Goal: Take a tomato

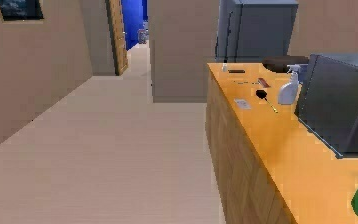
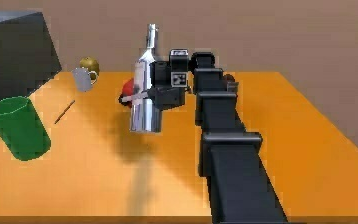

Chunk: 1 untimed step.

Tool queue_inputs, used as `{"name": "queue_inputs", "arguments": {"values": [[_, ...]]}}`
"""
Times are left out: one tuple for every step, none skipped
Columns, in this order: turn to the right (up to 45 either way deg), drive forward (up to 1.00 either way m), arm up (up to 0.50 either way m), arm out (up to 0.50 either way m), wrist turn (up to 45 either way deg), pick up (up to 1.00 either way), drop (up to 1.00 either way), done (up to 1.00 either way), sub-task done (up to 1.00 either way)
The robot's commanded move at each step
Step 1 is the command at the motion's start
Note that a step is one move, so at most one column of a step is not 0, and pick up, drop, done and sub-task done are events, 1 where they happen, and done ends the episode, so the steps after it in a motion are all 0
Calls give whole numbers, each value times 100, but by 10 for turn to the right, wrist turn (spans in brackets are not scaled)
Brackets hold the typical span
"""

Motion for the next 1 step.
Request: {"name": "queue_inputs", "arguments": {"values": [[0,0,0,0,0,0,0,100,0]]}}
